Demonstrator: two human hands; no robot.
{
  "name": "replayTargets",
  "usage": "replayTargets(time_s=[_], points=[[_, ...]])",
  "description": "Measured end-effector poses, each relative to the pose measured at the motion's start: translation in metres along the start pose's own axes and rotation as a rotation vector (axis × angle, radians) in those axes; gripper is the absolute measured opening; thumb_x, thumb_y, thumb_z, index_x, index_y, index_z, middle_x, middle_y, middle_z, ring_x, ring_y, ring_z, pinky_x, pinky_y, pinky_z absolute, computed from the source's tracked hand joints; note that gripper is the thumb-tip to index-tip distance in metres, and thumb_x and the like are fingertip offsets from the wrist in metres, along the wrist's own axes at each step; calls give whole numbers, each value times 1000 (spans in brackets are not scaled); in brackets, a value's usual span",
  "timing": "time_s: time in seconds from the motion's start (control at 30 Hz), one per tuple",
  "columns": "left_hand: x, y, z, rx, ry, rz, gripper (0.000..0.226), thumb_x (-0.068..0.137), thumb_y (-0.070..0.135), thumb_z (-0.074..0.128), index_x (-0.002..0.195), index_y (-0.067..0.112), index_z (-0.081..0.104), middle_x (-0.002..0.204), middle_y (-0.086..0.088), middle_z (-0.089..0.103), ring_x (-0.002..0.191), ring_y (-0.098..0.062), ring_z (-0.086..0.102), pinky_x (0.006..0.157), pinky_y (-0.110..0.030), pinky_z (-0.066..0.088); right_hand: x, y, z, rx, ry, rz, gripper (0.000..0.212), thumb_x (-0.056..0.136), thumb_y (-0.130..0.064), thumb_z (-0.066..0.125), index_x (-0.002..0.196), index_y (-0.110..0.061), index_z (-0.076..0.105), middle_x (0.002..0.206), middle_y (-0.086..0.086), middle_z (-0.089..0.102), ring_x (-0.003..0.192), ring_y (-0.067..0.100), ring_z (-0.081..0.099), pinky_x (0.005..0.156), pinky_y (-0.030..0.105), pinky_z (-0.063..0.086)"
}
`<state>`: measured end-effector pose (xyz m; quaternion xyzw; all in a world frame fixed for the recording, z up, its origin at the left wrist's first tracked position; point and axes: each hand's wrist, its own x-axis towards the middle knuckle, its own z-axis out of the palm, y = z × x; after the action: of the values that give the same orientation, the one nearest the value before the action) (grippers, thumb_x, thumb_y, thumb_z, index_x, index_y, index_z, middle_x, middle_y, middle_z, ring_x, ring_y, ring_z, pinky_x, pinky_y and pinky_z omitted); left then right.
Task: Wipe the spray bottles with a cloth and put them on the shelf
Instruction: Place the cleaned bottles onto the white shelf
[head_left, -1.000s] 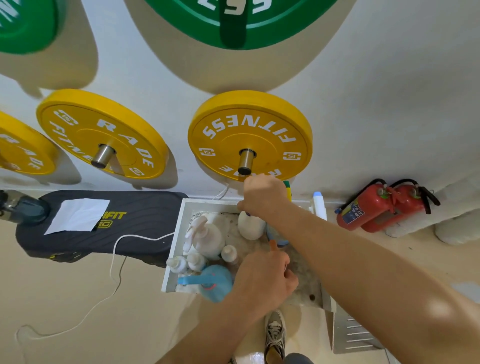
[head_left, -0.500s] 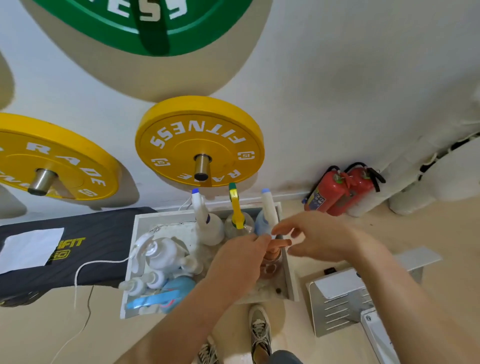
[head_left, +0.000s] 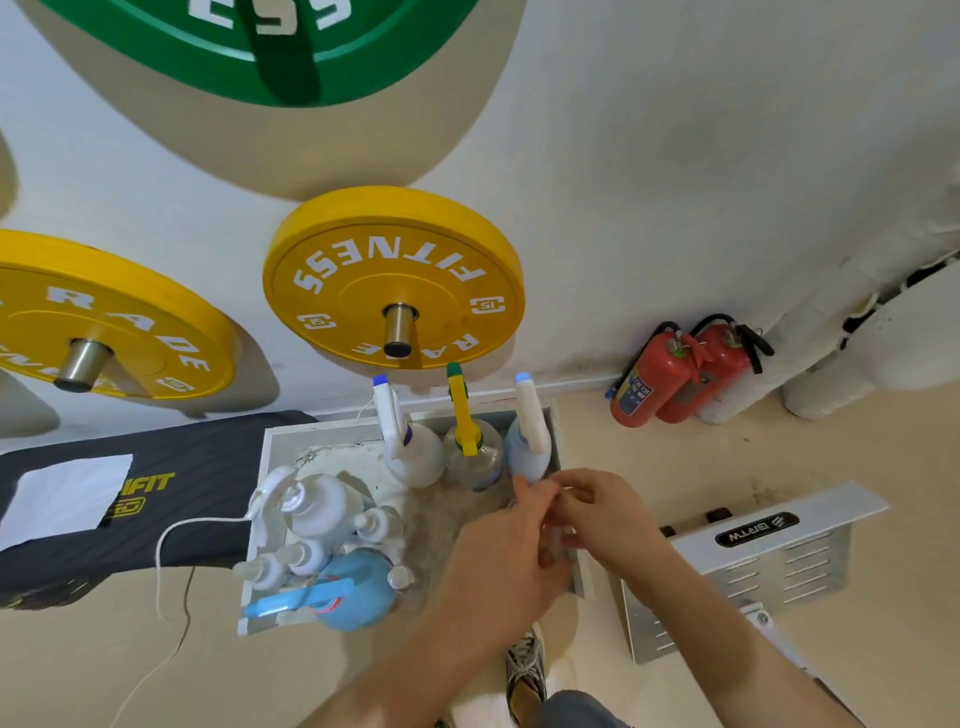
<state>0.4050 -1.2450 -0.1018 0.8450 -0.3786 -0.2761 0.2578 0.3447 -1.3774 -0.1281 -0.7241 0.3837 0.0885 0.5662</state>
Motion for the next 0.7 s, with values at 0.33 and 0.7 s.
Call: replayTargets(time_s=[0.33,0.7], points=[[20,-39,-8,397,75,53,32,99,48,45,128,36,51,112,2,55,103,-19,56,82,-31,47,-10,-9,-19,-804,-258,-352,16,92,-26,58,108,-23,63,98,-1,69,88,18,63,70,30,46],[25,-43,16,55,312,57,16,91,31,68,95,16,70,78,0,70,68,-19,63,59,-27,43,17,-27,-26,-994,-95,-481,18,95,-19,54,106,-26,68,97,-1,68,92,21,62,71,27,40]])
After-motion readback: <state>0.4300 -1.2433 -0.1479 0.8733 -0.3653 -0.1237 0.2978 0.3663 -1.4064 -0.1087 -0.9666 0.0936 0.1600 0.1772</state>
